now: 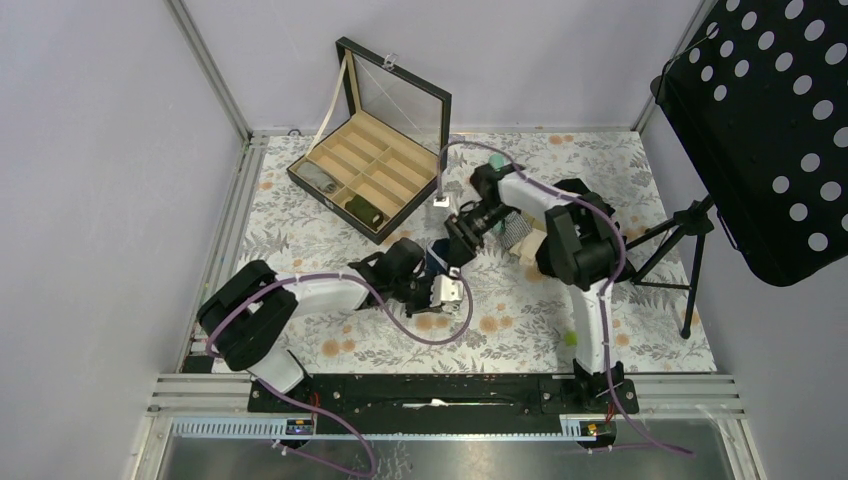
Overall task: Roll the underwear
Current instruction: Roll the underwear to the center of the board.
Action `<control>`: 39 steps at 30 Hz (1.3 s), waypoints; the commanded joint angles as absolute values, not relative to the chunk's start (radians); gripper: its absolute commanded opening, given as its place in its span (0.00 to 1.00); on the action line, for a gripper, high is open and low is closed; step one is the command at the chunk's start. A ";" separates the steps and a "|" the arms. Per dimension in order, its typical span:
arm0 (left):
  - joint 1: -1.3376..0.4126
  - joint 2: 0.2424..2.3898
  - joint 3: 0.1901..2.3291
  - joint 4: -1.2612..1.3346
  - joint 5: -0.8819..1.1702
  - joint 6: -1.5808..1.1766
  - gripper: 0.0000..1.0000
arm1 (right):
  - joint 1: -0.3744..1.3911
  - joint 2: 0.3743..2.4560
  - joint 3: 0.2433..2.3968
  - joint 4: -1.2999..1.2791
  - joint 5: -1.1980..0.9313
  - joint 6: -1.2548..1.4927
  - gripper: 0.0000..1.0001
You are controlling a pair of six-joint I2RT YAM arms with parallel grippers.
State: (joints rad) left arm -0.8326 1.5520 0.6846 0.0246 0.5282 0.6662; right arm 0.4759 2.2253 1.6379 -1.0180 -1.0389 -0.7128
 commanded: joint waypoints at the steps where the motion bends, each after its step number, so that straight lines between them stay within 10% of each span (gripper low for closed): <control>1: -0.794 1.593 0.785 -0.118 0.669 0.580 0.00 | 0.416 2.077 1.638 -0.947 -0.944 -0.647 0.60; 19: -0.598 2.035 1.113 -0.337 1.058 0.239 0.00 | 0.253 1.453 0.904 -0.224 -0.654 -0.592 0.51; 39: -0.513 2.237 1.265 -0.383 1.053 0.144 0.00 | 0.748 1.424 0.651 0.101 -0.510 -0.978 0.62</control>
